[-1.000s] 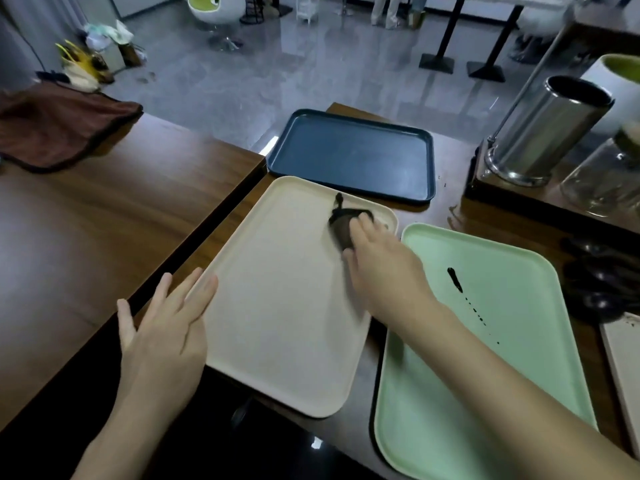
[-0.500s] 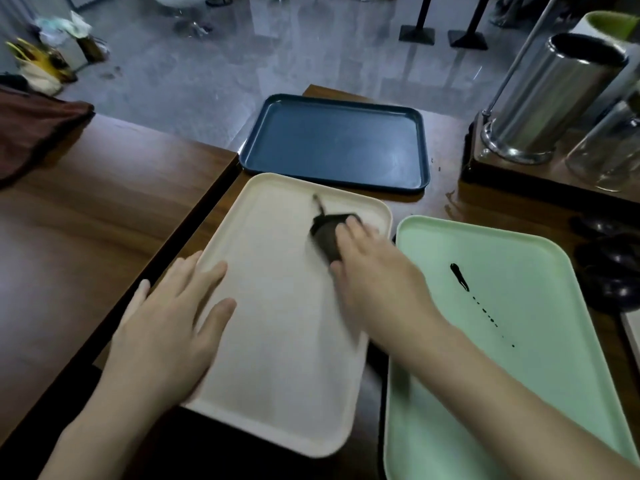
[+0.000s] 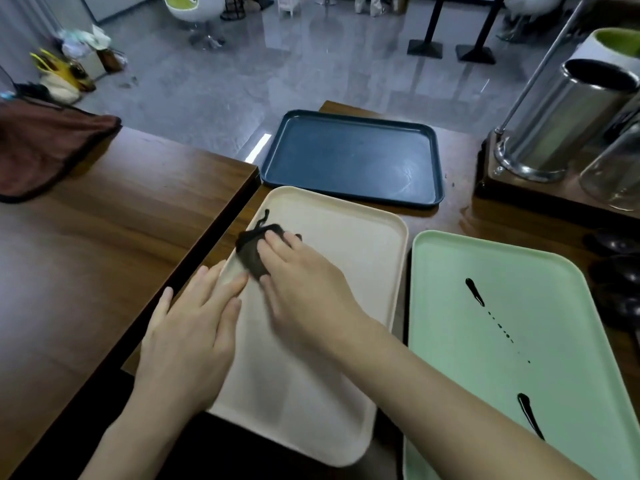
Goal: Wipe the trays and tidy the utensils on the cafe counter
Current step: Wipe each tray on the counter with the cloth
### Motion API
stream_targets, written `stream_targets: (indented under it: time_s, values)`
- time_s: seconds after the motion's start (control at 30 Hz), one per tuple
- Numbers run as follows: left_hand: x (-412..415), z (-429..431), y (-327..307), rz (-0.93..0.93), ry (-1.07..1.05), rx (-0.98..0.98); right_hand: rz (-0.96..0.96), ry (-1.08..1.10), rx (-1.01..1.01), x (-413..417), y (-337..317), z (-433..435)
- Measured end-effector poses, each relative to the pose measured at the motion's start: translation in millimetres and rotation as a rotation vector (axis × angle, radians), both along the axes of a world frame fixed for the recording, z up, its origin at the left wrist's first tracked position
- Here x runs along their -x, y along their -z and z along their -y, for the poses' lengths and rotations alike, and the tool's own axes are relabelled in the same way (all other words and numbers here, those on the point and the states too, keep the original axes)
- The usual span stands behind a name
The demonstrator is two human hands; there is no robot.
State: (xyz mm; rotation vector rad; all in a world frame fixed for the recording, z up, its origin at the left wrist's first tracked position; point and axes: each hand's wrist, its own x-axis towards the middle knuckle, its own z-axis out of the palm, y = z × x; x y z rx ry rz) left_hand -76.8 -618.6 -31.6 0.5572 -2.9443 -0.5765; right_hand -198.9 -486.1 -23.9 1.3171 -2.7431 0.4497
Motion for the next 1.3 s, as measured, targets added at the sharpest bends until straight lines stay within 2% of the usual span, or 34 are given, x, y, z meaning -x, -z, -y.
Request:
stream_targets:
  time_s: [0.13, 0.23, 0.33, 0.4, 0.6, 0.7, 0.83, 0.97, 1.07, 1.2, 1.3]
  values:
    - [-1, -1, 0, -0.049, -0.052, -0.092, 0.071, -0.015, -0.014, -41, -1, -28]
    - [-1, -1, -1, -0.071, -0.100, -0.143, 0.151, 0.028, -0.085, -12, -14, -37]
    - [-1, -2, 0, -0.062, -0.099, -0.139, 0.142, 0.220, -0.128, 35, -20, -52]
    - [-1, -3, -1, -0.067, -0.117, -0.159, 0.133, 0.247, -0.118, 33, -19, -62]
    - [0, 0, -4, -0.048, -0.097, -0.146, 0.104, -0.058, -0.033, -101, -9, -65]
    - [1, 1, -2, -0.038, -0.091, -0.128, 0.041, -0.051, -0.014, -124, -9, -89]
    - [-1, -1, -3, -0.028, -0.100, -0.111, -0.007, 0.114, -0.053, -106, -12, -124]
    - [-2, -3, -3, -0.007, -0.077, -0.039, 0.024, 0.180, -0.161, -69, -10, -106]
    - [-3, -3, -3, 0.000, -0.073, -0.015, 0.064, 0.220, -0.168, -47, -17, -92]
    - [-3, -9, -7, -0.035, -0.069, -0.009, 0.076, 0.139, -0.126, -56, -20, -98]
    - [-3, -13, -10, -0.157, -0.077, 0.052, 0.127, 0.073, -0.017, -63, -29, -108]
